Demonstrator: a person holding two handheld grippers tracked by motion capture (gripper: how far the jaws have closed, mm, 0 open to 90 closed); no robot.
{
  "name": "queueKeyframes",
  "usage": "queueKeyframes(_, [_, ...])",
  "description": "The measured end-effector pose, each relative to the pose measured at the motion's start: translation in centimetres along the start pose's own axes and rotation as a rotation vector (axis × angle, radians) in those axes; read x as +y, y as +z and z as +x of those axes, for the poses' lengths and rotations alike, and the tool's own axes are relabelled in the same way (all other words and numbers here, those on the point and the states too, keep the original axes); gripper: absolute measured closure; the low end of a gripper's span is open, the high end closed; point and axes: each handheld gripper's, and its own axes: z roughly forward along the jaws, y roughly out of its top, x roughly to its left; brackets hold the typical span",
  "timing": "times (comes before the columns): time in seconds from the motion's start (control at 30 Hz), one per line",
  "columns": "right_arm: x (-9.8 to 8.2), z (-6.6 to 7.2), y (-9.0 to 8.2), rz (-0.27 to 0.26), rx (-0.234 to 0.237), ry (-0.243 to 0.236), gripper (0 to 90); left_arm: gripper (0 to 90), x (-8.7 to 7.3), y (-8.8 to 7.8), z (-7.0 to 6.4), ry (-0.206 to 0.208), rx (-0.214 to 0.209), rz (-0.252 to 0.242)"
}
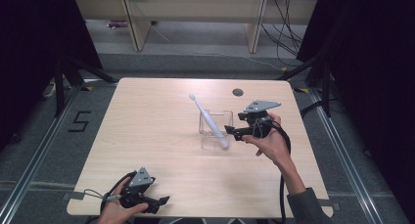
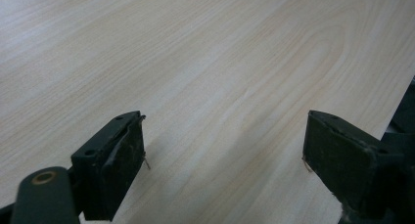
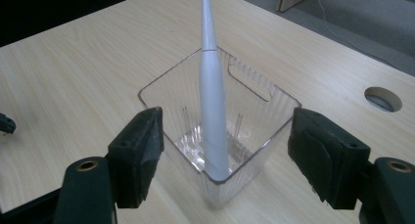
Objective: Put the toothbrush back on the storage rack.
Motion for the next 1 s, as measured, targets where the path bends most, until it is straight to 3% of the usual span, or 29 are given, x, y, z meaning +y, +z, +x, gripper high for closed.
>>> queueKeyframes(0.03, [-0.1,0.1,-0.1,0.002,0.001,0.024,29.7,14.9,0.0,0.0,0.0,0.000,0.000,0.001])
queueKeyframes(0.07, [-0.2,0.0,-0.1,-0.004,0.003,0.003,29.5,14.9,0.0,0.0,0.0,0.000,0.002,-0.001])
queueKeyframes(0.1, [-0.3,0.1,-0.2,-0.002,0.001,0.023,29.2,14.9,0.0,0.0,0.0,0.000,0.002,-0.002])
queueKeyframes(0.17, [-0.4,0.0,-0.2,-0.015,0.003,-0.007,28.5,14.9,0.0,0.0,0.0,0.000,0.001,-0.001])
queueKeyframes(0.2, [-0.5,0.1,-0.4,-0.007,-0.004,0.017,28.3,14.9,0.0,0.0,0.0,0.000,0.001,-0.002])
queueKeyframes(0.33, [-0.9,0.1,-0.8,-0.011,-0.025,-0.011,27.3,14.9,0.0,0.0,0.0,0.002,0.000,-0.003])
queueKeyframes(0.43, [-1.3,0.4,-1.3,0.000,-0.015,0.025,26.4,14.8,0.0,0.0,0.0,0.002,0.000,-0.002])
queueKeyframes(0.5, [-1.5,0.2,-1.4,-0.018,-0.028,-0.002,26.1,14.9,0.0,-0.1,0.1,0.017,0.008,0.008])
queueKeyframes(0.63, [-2.1,0.3,-1.8,-0.015,-0.014,0.012,26.1,14.9,0.0,-0.1,0.1,0.013,0.006,0.006])
queueKeyframes(0.77, [-2.4,0.3,-2.3,-0.007,-0.034,0.009,26.0,14.9,0.0,0.0,0.0,0.001,0.000,-0.003])
queueKeyframes(0.8, [-2.5,0.4,-2.4,-0.001,-0.027,0.029,26.0,14.8,0.0,0.0,0.0,0.001,0.000,-0.002])
queueKeyframes(0.9, [-2.7,0.2,-2.5,-0.012,-0.028,-0.003,25.7,14.9,0.0,0.0,0.0,0.003,0.000,-0.002])
queueKeyframes(0.93, [-2.8,0.4,-2.5,-0.013,-0.034,0.026,25.7,14.9,0.0,0.0,0.0,0.003,0.000,-0.003])
queueKeyframes(0.97, [-2.8,0.4,-2.6,-0.005,-0.032,0.014,25.5,14.8,0.0,0.0,0.0,0.003,0.000,-0.003])
queueKeyframes(1.0, [-2.9,0.6,-2.6,-0.001,-0.028,0.037,25.0,14.9,0.0,0.0,0.0,0.010,0.001,0.003])
